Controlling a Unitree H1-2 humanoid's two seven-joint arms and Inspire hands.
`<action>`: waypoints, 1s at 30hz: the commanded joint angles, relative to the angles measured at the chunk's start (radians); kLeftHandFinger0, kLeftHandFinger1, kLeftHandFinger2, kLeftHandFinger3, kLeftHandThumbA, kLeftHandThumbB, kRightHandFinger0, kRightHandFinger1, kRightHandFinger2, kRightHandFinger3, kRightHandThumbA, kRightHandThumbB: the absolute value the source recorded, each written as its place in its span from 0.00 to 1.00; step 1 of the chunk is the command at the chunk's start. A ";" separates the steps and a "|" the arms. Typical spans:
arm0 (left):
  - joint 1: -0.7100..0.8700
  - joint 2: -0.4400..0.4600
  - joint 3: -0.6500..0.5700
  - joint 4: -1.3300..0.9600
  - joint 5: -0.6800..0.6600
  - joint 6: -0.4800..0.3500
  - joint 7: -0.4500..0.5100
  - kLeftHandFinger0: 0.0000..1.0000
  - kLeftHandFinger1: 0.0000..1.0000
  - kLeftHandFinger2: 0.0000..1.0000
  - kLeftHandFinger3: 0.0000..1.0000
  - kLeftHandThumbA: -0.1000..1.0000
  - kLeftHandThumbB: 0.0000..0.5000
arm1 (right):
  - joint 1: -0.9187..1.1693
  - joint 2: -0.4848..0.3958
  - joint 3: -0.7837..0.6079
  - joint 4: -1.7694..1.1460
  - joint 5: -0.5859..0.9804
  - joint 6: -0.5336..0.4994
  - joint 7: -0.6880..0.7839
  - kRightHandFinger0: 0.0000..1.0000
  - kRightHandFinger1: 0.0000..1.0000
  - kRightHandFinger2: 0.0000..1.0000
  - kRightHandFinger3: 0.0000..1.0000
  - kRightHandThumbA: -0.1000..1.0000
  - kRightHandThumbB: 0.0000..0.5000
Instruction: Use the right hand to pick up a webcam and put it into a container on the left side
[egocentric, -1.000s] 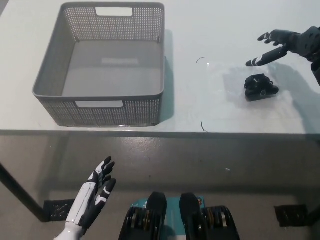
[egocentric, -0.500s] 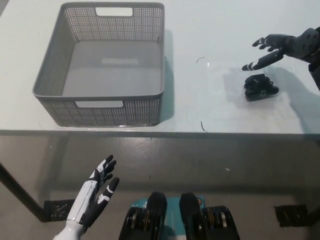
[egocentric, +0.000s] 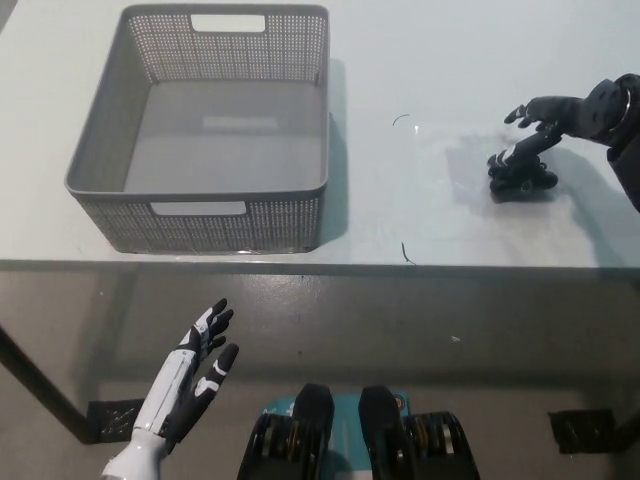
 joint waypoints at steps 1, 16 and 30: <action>-0.026 0.014 -0.001 -0.019 0.010 -0.009 -0.010 1.00 1.00 1.00 1.00 0.88 0.22 | -0.037 -0.008 -0.004 -0.007 0.002 -0.019 -0.009 1.00 1.00 1.00 1.00 0.75 1.00; -0.067 0.021 -0.005 -0.020 0.017 0.012 -0.020 1.00 1.00 1.00 1.00 0.85 0.20 | -0.017 -0.004 -0.026 0.019 0.020 -0.017 0.021 1.00 1.00 1.00 1.00 0.76 1.00; -0.082 0.025 -0.004 -0.019 0.020 0.023 -0.029 1.00 1.00 1.00 1.00 0.87 0.24 | 0.009 0.040 0.016 0.059 -0.008 -0.025 0.009 1.00 1.00 1.00 1.00 0.73 1.00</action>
